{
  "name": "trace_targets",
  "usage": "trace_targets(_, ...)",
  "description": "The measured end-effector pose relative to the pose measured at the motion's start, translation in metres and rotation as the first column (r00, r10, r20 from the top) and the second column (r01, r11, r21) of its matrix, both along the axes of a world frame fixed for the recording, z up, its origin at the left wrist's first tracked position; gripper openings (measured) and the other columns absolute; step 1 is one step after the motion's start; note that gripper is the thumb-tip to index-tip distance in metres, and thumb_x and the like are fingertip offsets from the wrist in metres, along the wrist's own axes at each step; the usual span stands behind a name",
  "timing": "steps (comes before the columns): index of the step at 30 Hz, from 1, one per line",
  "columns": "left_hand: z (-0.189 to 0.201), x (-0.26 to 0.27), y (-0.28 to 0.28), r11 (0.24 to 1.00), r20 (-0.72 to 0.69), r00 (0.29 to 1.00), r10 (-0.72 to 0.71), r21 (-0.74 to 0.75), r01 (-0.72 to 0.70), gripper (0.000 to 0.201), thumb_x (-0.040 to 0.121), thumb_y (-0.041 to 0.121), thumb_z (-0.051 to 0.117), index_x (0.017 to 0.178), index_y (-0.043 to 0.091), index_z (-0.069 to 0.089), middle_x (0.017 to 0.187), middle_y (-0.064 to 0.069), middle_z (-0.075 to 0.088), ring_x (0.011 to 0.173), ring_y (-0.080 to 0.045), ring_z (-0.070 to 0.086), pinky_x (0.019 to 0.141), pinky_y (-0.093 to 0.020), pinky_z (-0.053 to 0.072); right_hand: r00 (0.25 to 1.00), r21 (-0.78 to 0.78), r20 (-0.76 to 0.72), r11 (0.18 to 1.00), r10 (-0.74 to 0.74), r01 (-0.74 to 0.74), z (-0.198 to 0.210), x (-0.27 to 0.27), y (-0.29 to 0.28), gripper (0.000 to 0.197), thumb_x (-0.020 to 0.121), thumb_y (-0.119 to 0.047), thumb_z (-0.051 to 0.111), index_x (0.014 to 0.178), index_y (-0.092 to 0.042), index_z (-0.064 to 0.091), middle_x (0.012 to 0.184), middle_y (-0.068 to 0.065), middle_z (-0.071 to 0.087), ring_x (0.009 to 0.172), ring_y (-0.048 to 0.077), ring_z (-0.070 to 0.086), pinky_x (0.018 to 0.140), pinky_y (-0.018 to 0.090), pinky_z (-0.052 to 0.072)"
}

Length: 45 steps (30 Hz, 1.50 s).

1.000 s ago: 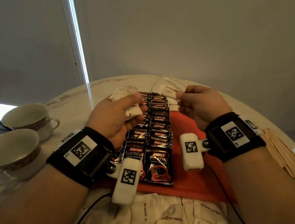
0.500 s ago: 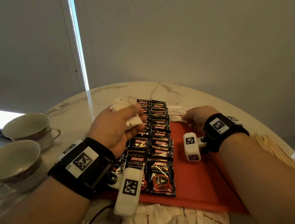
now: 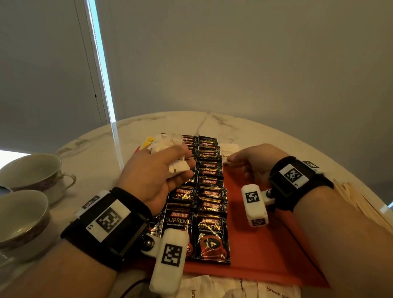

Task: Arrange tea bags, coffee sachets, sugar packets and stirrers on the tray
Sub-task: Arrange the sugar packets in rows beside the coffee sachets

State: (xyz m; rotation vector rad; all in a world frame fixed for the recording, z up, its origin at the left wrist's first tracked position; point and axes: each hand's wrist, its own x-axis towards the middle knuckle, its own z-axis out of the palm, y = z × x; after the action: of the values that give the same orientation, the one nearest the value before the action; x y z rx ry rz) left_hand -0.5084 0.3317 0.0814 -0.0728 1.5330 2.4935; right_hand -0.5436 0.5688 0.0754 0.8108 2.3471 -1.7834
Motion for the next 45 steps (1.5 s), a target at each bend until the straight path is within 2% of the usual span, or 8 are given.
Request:
trace_targets(6, 0.002, 0.002, 0.0, 0.994, 0.05, 0.996, -0.08, 0.073, 0.076, 0.017, 0.096, -0.004, 0.055, 0.109, -0.001, 0.065, 0.105, -0.022, 0.077, 0.087, -0.029, 0.078, 0.064, -0.031, 0.065, 1.0, 0.012, 0.007, 1.0, -0.009, 0.009, -0.005, -0.011, -0.005, 0.014, 0.088, 0.003, 0.066, 0.089, -0.006, 0.078, 0.084, 0.009, 0.069, 0.058, 0.013, 0.051, 0.063, 0.026, 0.042)
trace_targets(13, 0.001, 0.003, 0.002, 0.987, 0.027, 0.991, -0.128, 0.102, 0.124, 0.027, 0.099, -0.001, 0.06, 0.126, 0.002, 0.056, 0.108, -0.022, 0.077, 0.101, -0.038, 0.076, 0.067, -0.032, 0.066, 0.957, -0.281, -0.27, 0.959, -0.111, 0.032, 0.011, 0.017, -0.016, 0.018, 0.093, -0.01, 0.066, 0.108, -0.002, 0.074, 0.096, 0.009, 0.072, 0.057, 0.011, 0.055, 0.051, 0.023, 0.047)
trace_targets(19, -0.001, 0.004, 0.003, 0.997, -0.007, 0.997, -0.078, -0.019, 0.077, 0.037, 0.088, 0.018, 0.078, 0.121, 0.008, 0.066, 0.099, -0.011, 0.08, 0.082, -0.022, 0.078, 0.055, -0.025, 0.061, 0.88, -0.195, -0.295, 0.879, 0.371, -0.436, 0.028, 0.054, -0.053, 0.044, 0.074, -0.04, 0.081, 0.107, -0.012, 0.074, 0.086, 0.0, 0.069, 0.062, 0.01, 0.058, 0.057, 0.025, 0.046)
trace_targets(23, -0.001, 0.004, 0.002, 0.995, -0.046, 0.997, -0.06, -0.077, 0.056, 0.042, 0.075, 0.028, 0.083, 0.11, 0.01, 0.071, 0.085, -0.005, 0.079, 0.065, -0.013, 0.072, 0.049, -0.023, 0.055, 0.859, -0.205, -0.339, 0.861, 0.382, -0.464, 0.018, 0.056, -0.065, 0.034, 0.08, -0.016, 0.081, 0.111, -0.007, 0.069, 0.086, 0.005, 0.069, 0.065, 0.012, 0.058, 0.061, 0.027, 0.05)
trace_targets(28, -0.005, 0.004, 0.0, 0.987, -0.105, 0.987, -0.121, -0.116, 0.108, 0.054, 0.065, 0.018, 0.084, 0.117, 0.007, 0.071, 0.102, -0.01, 0.08, 0.072, -0.015, 0.073, 0.055, -0.022, 0.056, 0.858, -0.342, -0.411, 0.821, 0.307, -0.457, 0.011, 0.053, -0.068, 0.028, 0.087, 0.001, 0.07, 0.114, -0.005, 0.067, 0.084, 0.005, 0.069, 0.07, 0.014, 0.061, 0.064, 0.027, 0.054)
trace_targets(35, -0.003, -0.003, -0.005, 0.997, -0.107, 0.993, -0.043, -0.074, 0.035, 0.029, 0.086, 0.002, 0.077, 0.114, 0.01, 0.071, 0.091, -0.008, 0.08, 0.065, -0.015, 0.074, 0.051, -0.022, 0.056, 0.877, -0.502, -0.461, 0.776, 0.133, -0.381, 0.019, 0.047, -0.062, 0.016, 0.073, -0.001, 0.073, 0.083, -0.01, 0.065, 0.085, 0.012, 0.072, 0.073, 0.022, 0.069, 0.062, 0.027, 0.057)
trace_targets(41, -0.007, -0.005, -0.003, 0.995, -0.125, 0.992, 0.027, -0.096, -0.04, 0.027, 0.09, 0.008, 0.076, 0.116, 0.01, 0.072, 0.1, -0.011, 0.08, 0.071, -0.017, 0.075, 0.054, -0.024, 0.057, 0.858, -0.384, -0.46, 0.82, 0.229, -0.425, 0.014, 0.048, -0.066, 0.033, 0.077, -0.011, 0.076, 0.109, -0.004, 0.069, 0.098, 0.01, 0.076, 0.077, 0.016, 0.071, 0.064, 0.025, 0.057)
trace_targets(45, -0.002, -0.001, -0.002, 0.997, -0.128, 0.992, -0.023, -0.076, 0.014, 0.041, 0.078, 0.025, 0.082, 0.115, 0.01, 0.072, 0.099, -0.008, 0.081, 0.073, -0.014, 0.075, 0.058, -0.024, 0.059, 0.855, -0.283, -0.447, 0.866, 0.262, -0.413, 0.013, 0.049, -0.069, 0.033, 0.077, -0.009, 0.08, 0.109, -0.004, 0.073, 0.091, 0.006, 0.076, 0.069, 0.012, 0.066, 0.061, 0.024, 0.054)
